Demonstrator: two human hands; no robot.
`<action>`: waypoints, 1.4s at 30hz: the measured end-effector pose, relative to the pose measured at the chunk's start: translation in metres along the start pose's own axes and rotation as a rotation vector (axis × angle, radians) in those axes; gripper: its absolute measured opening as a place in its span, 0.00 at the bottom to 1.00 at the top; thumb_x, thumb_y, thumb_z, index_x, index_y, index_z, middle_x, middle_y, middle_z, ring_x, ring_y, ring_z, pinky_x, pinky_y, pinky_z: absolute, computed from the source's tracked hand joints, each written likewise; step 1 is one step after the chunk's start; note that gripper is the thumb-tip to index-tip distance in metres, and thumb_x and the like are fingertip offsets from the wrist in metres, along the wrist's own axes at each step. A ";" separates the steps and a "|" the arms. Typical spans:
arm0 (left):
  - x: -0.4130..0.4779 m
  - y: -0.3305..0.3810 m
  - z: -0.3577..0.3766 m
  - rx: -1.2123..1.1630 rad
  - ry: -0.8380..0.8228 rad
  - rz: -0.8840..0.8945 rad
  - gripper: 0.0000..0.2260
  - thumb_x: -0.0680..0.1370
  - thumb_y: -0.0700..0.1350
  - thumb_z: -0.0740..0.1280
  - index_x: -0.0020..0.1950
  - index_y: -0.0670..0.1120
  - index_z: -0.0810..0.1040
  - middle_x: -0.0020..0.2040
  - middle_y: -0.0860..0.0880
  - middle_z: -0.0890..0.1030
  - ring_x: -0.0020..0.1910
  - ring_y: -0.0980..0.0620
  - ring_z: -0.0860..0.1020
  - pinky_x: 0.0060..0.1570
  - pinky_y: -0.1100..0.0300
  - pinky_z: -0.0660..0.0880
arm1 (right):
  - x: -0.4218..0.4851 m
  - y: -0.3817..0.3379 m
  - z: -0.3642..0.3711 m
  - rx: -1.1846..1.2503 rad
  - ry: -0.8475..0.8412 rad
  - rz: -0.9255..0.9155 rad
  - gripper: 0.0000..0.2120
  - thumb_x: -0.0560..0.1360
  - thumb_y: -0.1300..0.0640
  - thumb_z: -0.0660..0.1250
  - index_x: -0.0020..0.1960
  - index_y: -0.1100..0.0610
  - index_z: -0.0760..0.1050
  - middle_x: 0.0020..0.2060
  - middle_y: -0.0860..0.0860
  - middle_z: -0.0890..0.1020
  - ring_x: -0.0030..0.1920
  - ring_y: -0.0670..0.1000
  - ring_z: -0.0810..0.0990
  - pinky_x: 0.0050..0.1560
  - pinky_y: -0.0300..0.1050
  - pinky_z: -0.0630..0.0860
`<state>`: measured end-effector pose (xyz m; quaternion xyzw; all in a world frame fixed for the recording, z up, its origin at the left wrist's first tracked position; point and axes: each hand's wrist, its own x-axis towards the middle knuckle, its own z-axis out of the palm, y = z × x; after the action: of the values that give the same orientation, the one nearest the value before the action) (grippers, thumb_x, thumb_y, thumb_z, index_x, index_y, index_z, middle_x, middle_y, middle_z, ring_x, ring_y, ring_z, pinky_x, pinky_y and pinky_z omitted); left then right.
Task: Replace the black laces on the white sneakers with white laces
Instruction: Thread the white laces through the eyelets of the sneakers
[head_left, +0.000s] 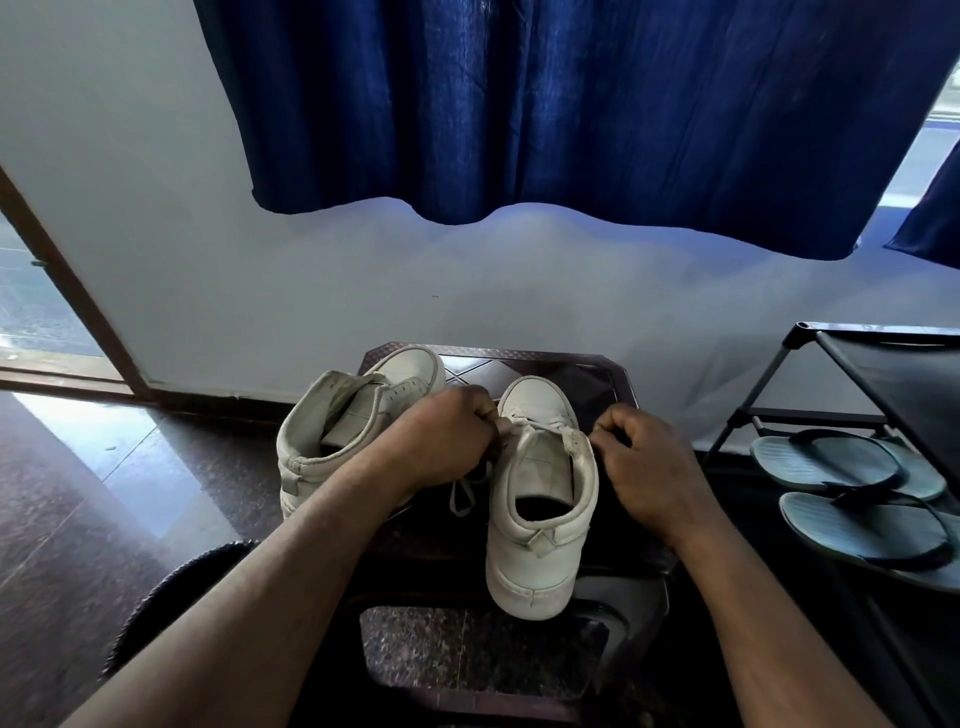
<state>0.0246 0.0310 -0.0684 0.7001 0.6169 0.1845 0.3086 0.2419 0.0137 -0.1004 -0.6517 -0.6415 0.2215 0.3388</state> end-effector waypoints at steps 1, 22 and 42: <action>0.001 -0.001 -0.001 -0.034 -0.017 0.006 0.12 0.83 0.53 0.68 0.44 0.47 0.80 0.36 0.56 0.81 0.37 0.59 0.78 0.35 0.68 0.70 | 0.000 0.000 0.000 0.057 0.006 0.007 0.10 0.78 0.57 0.68 0.38 0.53 0.77 0.35 0.47 0.81 0.38 0.44 0.76 0.40 0.39 0.70; -0.010 0.009 -0.004 0.083 0.026 -0.054 0.14 0.83 0.52 0.66 0.42 0.44 0.78 0.48 0.44 0.83 0.54 0.41 0.80 0.44 0.58 0.68 | -0.001 -0.005 0.000 0.067 0.020 0.026 0.10 0.77 0.58 0.69 0.37 0.55 0.78 0.35 0.49 0.82 0.40 0.52 0.78 0.46 0.53 0.74; 0.003 -0.005 0.005 -0.230 0.049 -0.016 0.04 0.76 0.42 0.75 0.45 0.50 0.82 0.38 0.51 0.82 0.33 0.53 0.77 0.38 0.61 0.73 | 0.003 -0.012 -0.005 0.972 0.074 0.111 0.12 0.77 0.73 0.62 0.44 0.59 0.79 0.33 0.49 0.80 0.35 0.47 0.78 0.39 0.37 0.74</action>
<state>0.0246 0.0329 -0.0755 0.6504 0.6045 0.2686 0.3734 0.2374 0.0157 -0.0880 -0.4586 -0.4155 0.4896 0.6142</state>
